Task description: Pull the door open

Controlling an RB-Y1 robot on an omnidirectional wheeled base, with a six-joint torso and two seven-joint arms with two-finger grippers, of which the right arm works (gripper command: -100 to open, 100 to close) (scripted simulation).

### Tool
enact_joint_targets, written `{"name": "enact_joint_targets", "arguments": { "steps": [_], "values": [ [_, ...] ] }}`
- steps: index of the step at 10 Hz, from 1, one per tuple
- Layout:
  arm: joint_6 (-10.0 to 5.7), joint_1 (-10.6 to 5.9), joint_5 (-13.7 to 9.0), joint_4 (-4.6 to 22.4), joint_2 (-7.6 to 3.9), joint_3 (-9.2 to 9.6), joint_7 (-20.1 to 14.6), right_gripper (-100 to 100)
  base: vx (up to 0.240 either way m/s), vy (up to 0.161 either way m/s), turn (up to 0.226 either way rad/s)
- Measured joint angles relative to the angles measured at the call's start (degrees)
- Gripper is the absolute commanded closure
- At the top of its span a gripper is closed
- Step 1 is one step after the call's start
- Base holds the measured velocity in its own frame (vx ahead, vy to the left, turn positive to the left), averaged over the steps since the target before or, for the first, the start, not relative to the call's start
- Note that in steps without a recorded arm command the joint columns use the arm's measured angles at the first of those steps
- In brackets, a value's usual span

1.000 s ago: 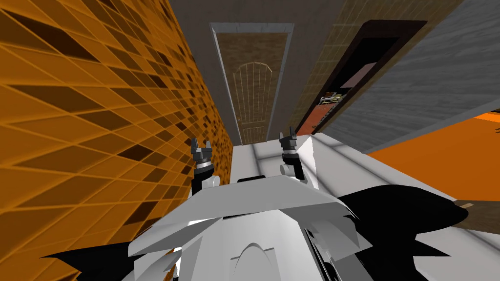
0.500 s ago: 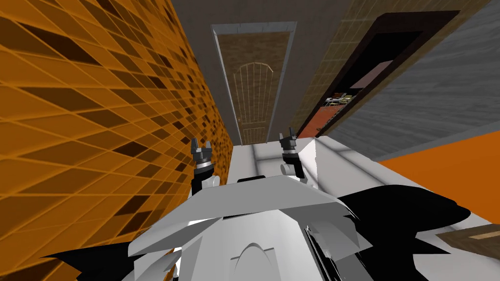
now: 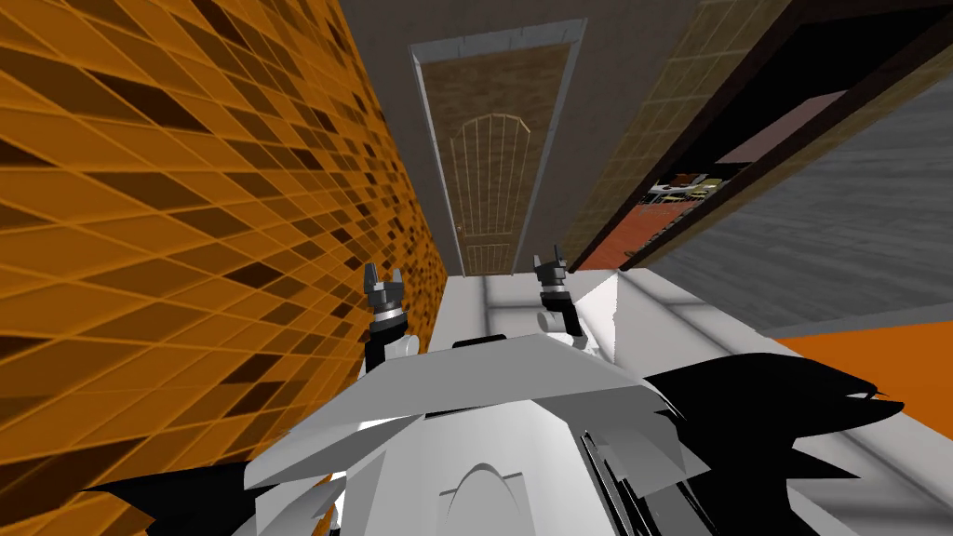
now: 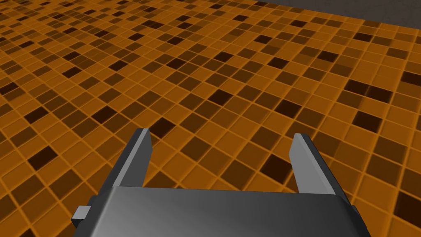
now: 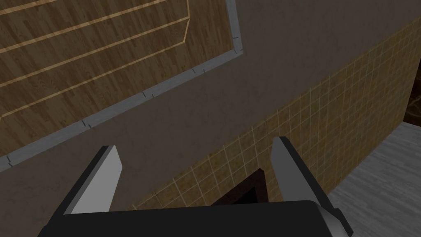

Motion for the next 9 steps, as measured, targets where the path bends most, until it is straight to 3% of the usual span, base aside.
{"name": "enact_joint_targets", "arguments": {
  "steps": [7, 9],
  "values": [
    [-2.19, -3.3, -7.48, 8.5, -4.7, -2.94, -4.26, -100, 0.017, -0.088, 0.224],
    [-2.63, -4.13, -9.51, 10.48, -5.52, -3.59, -5.25, -100, 0.018, -0.061, 0.232]
  ]
}}
